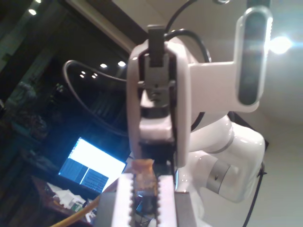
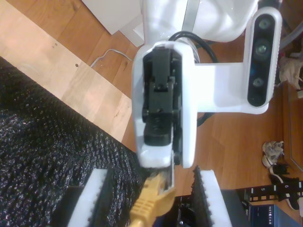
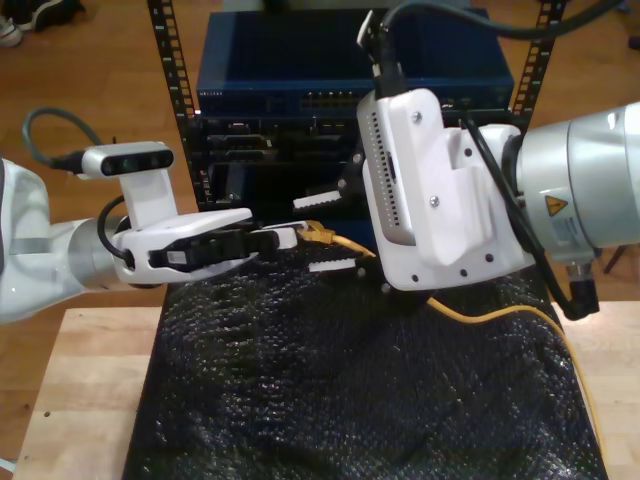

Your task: Grab the cable and plug it in

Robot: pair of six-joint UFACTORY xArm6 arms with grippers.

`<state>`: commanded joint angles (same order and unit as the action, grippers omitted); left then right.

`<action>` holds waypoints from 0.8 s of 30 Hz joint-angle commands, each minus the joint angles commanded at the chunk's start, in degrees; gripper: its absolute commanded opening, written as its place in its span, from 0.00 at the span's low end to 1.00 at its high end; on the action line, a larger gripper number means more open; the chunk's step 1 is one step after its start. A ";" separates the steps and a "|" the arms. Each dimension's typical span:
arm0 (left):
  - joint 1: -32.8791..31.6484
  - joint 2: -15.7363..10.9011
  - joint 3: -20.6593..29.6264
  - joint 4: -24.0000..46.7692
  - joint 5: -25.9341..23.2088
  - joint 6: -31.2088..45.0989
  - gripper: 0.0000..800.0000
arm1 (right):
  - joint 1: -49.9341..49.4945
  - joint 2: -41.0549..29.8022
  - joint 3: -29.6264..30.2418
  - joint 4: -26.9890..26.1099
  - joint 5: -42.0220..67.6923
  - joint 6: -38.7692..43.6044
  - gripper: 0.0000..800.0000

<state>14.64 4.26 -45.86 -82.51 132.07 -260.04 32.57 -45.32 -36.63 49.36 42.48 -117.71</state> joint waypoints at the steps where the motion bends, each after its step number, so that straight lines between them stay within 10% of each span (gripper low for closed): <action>1: 0.00 0.00 0.00 0.09 0.00 0.00 0.01 | 0.00 0.00 0.00 0.00 0.00 0.00 0.52; 24: 0.09 0.26 -0.18 -1.58 2.29 0.00 0.01 | -0.09 -2.11 -0.09 0.09 -0.18 0.00 0.54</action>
<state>14.73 4.53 -46.03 -84.09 134.35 -260.04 32.48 -47.43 -36.71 49.45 42.31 -117.71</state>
